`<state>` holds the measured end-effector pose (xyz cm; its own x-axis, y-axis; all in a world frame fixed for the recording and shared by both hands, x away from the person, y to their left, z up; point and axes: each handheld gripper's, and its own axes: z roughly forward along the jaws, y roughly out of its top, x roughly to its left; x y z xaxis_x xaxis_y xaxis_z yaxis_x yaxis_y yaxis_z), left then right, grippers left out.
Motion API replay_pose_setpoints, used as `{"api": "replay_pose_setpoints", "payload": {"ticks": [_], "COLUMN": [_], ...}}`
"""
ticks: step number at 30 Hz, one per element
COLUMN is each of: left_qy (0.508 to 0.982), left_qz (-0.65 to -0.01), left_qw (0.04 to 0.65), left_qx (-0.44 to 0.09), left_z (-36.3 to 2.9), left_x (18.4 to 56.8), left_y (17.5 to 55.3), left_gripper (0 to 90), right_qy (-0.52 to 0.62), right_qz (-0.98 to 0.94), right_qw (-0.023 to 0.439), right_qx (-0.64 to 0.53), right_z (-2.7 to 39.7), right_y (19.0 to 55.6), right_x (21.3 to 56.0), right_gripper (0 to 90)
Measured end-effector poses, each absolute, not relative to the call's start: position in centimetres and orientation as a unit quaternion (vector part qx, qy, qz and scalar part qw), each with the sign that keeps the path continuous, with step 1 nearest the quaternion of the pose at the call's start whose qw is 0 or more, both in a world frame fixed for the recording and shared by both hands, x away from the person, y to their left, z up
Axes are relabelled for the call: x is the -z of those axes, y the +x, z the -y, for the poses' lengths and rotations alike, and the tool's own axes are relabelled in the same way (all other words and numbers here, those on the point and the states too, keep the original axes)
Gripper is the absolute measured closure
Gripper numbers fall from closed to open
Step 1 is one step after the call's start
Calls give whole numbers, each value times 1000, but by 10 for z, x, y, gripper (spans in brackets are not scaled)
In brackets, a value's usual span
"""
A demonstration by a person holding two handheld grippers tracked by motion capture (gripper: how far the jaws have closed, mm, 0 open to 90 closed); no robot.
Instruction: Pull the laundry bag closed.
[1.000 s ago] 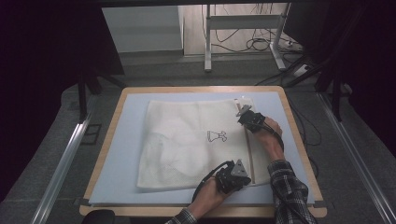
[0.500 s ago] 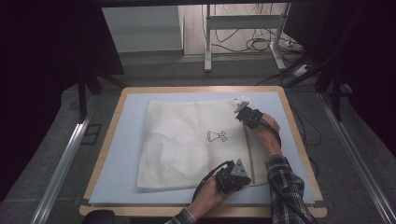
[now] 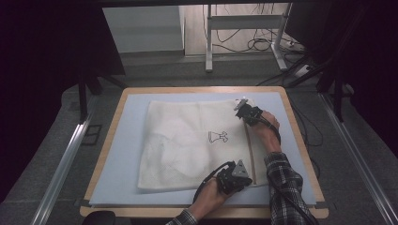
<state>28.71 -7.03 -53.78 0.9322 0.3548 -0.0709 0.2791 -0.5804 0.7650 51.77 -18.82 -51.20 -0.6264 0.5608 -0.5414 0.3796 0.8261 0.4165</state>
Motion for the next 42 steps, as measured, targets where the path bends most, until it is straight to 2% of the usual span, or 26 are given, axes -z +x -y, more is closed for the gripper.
{"api": "replay_pose_setpoints", "payload": {"ticks": [42], "left_qy": [888], "left_qz": [-179], "left_qw": [421], "left_qx": [-43], "left_z": [70], "left_x": [538], "left_y": [287], "left_gripper": [900], "right_qy": [259], "right_qz": [-890], "right_qw": [355], "right_qx": [-120], "right_z": [179], "right_y": [547], "right_x": [513], "right_gripper": [858]}}
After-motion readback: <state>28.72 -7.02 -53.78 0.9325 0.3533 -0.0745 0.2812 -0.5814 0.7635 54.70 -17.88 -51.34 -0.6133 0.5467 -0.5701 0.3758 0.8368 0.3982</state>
